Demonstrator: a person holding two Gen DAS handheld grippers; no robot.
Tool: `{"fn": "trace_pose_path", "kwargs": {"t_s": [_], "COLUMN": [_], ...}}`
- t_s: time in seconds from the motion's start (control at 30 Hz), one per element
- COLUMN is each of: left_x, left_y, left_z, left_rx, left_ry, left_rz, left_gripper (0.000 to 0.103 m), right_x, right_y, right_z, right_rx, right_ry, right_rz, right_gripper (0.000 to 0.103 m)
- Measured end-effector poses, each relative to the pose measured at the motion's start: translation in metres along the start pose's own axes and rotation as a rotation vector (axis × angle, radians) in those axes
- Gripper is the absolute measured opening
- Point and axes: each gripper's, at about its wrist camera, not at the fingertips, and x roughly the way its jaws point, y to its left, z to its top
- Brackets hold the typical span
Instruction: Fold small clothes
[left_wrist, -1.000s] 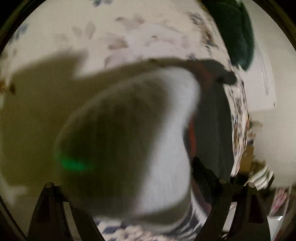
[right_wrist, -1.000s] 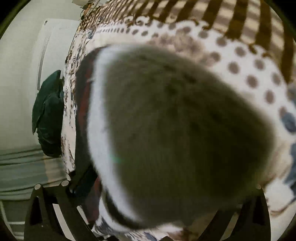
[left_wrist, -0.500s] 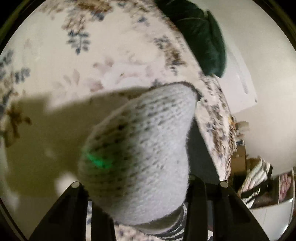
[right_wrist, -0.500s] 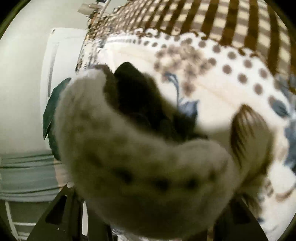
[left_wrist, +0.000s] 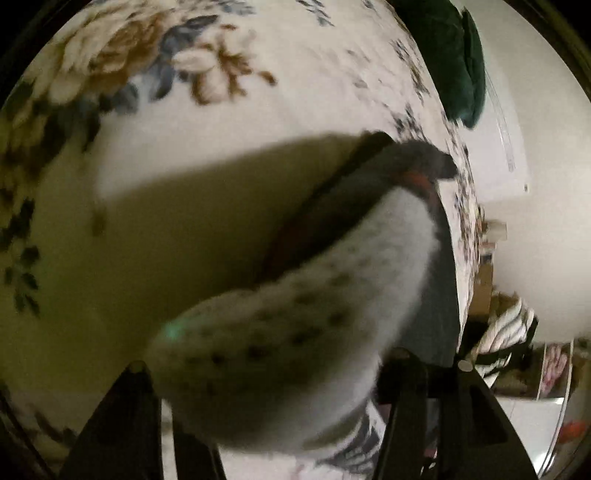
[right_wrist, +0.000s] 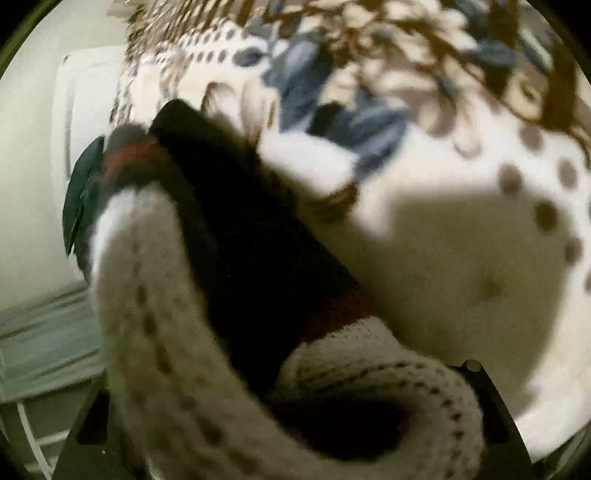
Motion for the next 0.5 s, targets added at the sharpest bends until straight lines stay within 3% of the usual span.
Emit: {"fn": "trace_pose_path", "kwargs": {"t_s": [0.07,0.17,0.27,0.3,0.33,0.4,0.5], "left_x": [-0.019,-0.049,-0.070,-0.073,-0.071,-0.061,-0.020], "left_y": [-0.008,-0.025,-0.066,-0.088,-0.098,-0.130,-0.171], "left_z": [-0.005,-0.016,-0.023,-0.022,-0.021,-0.018,0.006], "left_rx": [0.043,0.136,0.298,0.358,0.396,0.471,0.530], "left_ry": [0.018,0.023,-0.007,-0.025,-0.036,-0.057,-0.070], "left_rz": [0.037,0.135,0.230,0.200,0.203,0.180,0.136], "left_gripper": [0.051,0.051,0.051,0.053,0.059,0.060,0.060], "right_x": [-0.009,-0.038,-0.083,-0.092,-0.100,-0.104,-0.076], "right_y": [0.009,0.028,0.069,0.090,0.102,0.147,0.196], "right_z": [-0.004,-0.015,-0.026,-0.024,-0.027,-0.022,-0.011], "right_rx": [-0.051,-0.176,-0.340,-0.388,-0.423,-0.512,-0.597], "right_ry": [0.005,-0.011,-0.152,-0.205,-0.238,-0.287,-0.285], "right_rz": [-0.052,-0.197,-0.385,-0.429,-0.446,-0.432,-0.386], "right_gripper": [0.076,0.078,0.078,0.078,0.078,0.078,0.078]}}
